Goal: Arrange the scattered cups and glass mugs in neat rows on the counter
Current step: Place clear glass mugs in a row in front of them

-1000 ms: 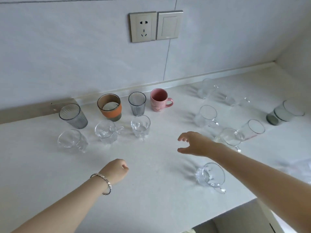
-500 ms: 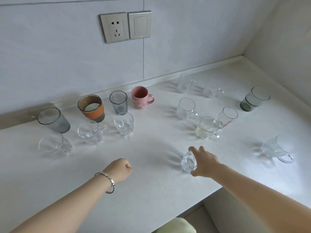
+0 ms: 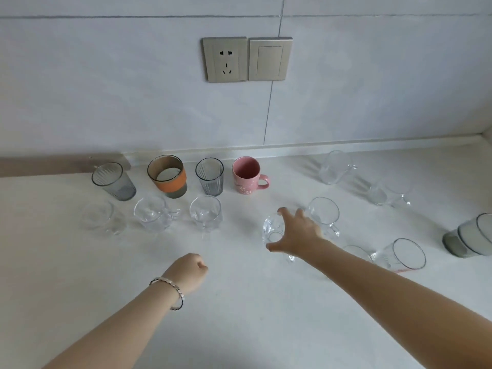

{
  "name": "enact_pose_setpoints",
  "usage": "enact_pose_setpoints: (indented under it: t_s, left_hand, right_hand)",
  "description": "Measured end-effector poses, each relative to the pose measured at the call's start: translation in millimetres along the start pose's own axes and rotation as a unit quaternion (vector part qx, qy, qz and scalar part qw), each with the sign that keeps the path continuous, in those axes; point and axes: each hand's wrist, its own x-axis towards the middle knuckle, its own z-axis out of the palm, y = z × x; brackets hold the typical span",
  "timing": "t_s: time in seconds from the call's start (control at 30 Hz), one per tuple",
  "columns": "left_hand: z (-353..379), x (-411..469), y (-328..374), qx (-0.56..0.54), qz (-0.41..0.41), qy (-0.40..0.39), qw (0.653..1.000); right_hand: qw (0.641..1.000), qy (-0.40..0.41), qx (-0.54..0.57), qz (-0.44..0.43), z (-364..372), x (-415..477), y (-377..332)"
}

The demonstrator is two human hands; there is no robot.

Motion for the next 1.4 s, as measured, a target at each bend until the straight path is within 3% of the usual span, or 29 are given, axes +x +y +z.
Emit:
enact_pose_setpoints:
  t_s: [0.3,0.67,0.77,0.83,0.9,1.0,1.1,1.4]
  left_hand:
    - [7,16,11,-0.007,-0.031,0.007,0.999]
    - [2,29,9,0.021,-0.011,-0.026,0.999]
    - [2,32,9,0.023,-0.007,-0.033,0.999]
    - [4,31,13,0.025,0.001,-0.032,0.999]
    - [7,30,16,0.028,0.009,-0.034,0.999]
    - [12,26,20,0.027,0.013,-0.038,0.999]
    - [14,23,24,0.038,0.016,-0.034,0.999]
    - [14,15,28,0.040,0.012,-0.023,0.999]
  right_hand:
    - [0.998,-0.023,-0.006,-0.054,2,69,-45]
    - [0.996,-0.011,0.067,-0.055,13,64,-37]
    - [0.993,0.073,0.023,-0.084,3,54,-8]
    - [0.991,0.120,-0.027,-0.057,-7,52,22]
    - [0.993,0.100,-0.052,0.030,-17,52,51]
    - [0.992,0.016,0.016,0.124,-20,53,78]
    - [0.990,0.022,0.066,0.120,-16,55,84]
    - [0.998,0.021,0.050,0.021,-23,75,55]
